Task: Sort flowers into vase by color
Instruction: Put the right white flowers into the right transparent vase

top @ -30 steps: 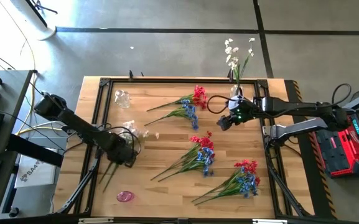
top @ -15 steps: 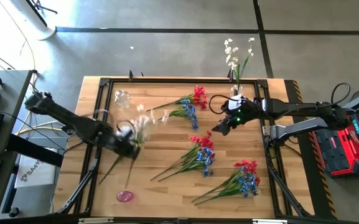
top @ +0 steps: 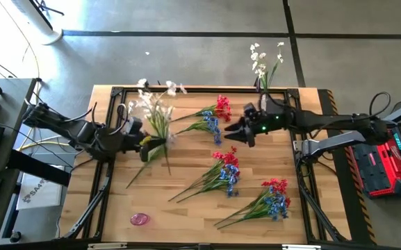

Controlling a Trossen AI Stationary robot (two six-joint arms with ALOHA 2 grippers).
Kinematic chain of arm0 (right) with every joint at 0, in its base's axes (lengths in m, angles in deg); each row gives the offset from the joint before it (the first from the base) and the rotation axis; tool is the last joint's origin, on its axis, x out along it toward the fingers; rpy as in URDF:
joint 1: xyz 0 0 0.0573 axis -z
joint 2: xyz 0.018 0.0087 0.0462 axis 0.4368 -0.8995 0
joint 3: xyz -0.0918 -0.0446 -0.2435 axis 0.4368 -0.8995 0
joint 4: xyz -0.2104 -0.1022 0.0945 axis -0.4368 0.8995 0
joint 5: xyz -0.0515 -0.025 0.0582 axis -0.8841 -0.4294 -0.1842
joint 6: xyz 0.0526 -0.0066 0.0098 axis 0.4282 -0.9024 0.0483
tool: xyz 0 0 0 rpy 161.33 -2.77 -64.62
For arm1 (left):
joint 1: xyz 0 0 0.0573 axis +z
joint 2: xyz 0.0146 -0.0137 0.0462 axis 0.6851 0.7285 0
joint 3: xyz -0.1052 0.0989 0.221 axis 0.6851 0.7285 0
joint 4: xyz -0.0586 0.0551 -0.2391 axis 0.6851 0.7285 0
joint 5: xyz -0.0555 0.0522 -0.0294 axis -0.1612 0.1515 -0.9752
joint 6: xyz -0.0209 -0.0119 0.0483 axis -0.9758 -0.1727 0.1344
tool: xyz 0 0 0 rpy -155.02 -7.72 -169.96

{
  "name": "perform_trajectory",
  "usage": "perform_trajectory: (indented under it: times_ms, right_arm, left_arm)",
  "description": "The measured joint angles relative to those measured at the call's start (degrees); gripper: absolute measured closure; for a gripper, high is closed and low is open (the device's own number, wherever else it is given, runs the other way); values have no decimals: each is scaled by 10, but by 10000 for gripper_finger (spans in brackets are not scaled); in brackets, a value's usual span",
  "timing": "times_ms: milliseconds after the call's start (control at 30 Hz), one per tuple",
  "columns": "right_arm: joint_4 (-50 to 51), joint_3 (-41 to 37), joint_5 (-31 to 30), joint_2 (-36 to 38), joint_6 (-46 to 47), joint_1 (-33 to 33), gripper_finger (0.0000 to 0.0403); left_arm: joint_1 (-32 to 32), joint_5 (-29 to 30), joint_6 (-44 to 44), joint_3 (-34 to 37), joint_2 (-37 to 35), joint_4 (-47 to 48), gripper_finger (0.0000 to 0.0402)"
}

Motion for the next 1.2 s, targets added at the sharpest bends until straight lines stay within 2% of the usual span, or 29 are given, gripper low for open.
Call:
perform_trajectory:
  times_ms: [267,467,767,967,1100,1200]
  right_arm:
    - [-100,0,22,-57,-2,-13,150]
    - [-197,15,21,-138,-30,-25,150]
    - [-193,70,-19,-192,-56,-26,150]
    - [-195,84,30,-203,-78,-31,151]
    - [-183,85,24,-204,-82,-33,174]
    - [-170,85,16,-204,-83,-31,224]
  left_arm:
    - [54,-57,85,0,52,-102,401]
    - [106,-171,150,0,124,-231,401]
    - [147,-296,173,0,222,-344,401]
    - [159,-308,175,0,257,-350,401]
    - [167,-326,175,0,267,-356,401]
    - [171,-334,183,0,269,-363,401]
